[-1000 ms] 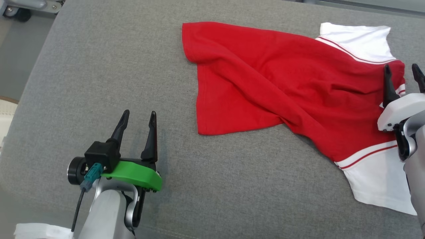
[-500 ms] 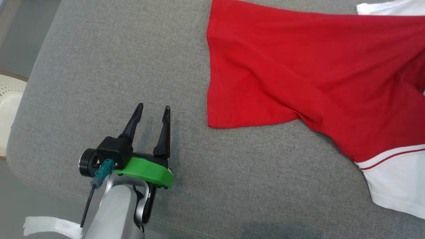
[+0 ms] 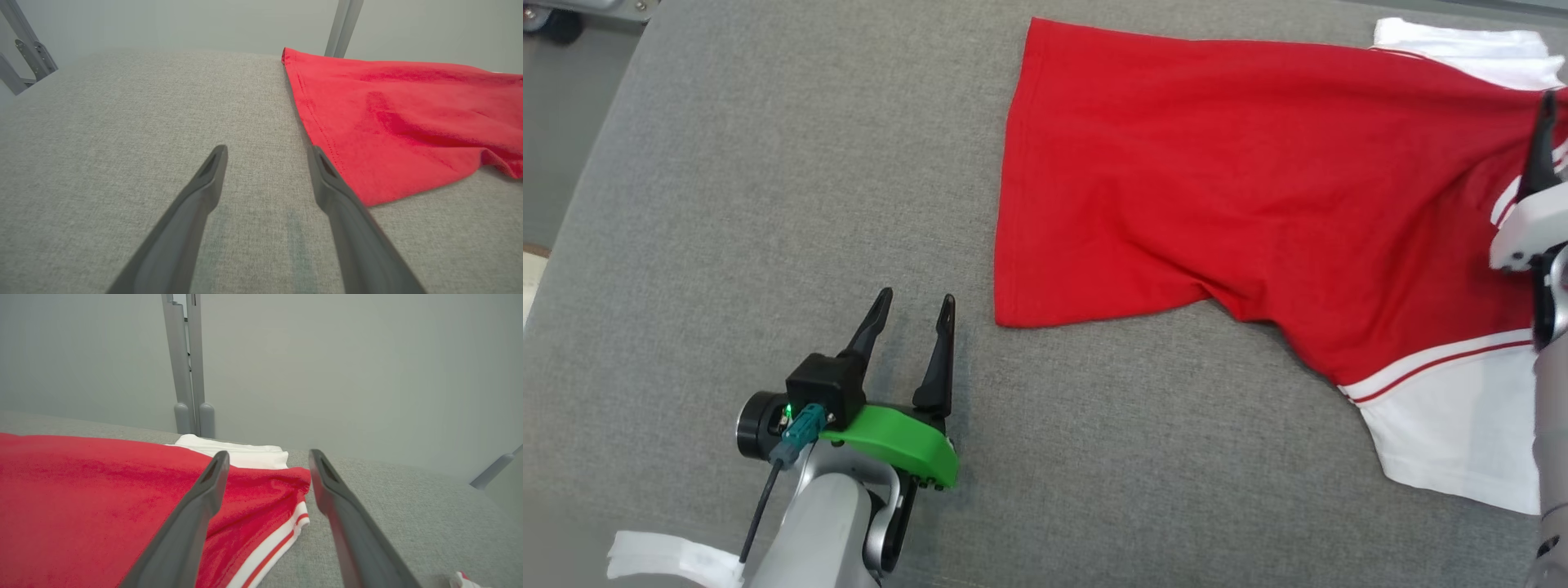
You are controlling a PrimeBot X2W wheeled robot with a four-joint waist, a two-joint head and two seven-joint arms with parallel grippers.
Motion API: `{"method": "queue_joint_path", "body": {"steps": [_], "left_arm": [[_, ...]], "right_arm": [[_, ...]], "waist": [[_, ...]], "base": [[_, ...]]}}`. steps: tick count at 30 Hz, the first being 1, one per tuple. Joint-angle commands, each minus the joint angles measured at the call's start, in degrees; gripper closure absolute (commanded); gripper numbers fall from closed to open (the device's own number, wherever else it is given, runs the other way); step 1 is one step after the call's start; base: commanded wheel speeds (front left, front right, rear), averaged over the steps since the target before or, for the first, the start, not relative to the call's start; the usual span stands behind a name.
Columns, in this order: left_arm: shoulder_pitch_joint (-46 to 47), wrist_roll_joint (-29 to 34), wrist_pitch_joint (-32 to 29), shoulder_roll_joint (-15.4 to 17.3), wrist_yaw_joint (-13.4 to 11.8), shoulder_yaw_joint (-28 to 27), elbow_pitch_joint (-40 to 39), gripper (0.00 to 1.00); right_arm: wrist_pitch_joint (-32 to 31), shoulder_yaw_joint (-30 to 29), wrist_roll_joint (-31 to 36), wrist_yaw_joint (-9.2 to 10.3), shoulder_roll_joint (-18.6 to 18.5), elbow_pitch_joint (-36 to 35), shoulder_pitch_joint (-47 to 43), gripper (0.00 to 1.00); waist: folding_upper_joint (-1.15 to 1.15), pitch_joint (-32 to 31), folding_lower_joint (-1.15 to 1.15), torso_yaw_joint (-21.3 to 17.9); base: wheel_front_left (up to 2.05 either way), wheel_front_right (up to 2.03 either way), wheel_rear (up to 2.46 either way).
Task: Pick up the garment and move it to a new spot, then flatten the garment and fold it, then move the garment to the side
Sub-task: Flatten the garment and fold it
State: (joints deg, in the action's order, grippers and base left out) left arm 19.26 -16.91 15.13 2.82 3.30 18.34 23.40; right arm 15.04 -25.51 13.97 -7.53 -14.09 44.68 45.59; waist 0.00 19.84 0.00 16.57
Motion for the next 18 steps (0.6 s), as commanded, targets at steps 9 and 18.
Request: {"method": "queue_joint_path", "body": {"steps": [9,18], "left_arm": [[-3.8,-1.6,0.0,0.2,2.1,-2.9,5.4,0.00],[-3.6,-3.3,0.0,0.2,3.5,-4.7,7.9,0.00]], "right_arm": [[0.2,11.9,-11.7,0.09,4.1,-9.1,-16.4,0.00],[0.2,14.4,-16.3,0.09,3.7,-11.4,-22.2,0.00]], "waist": [[0.00,-7.9,0.00,-11.2],[0.00,-7.9,0.00,-16.5]], "base": [[0.00,0.00,0.00],[0.00,0.00,0.00]]}}
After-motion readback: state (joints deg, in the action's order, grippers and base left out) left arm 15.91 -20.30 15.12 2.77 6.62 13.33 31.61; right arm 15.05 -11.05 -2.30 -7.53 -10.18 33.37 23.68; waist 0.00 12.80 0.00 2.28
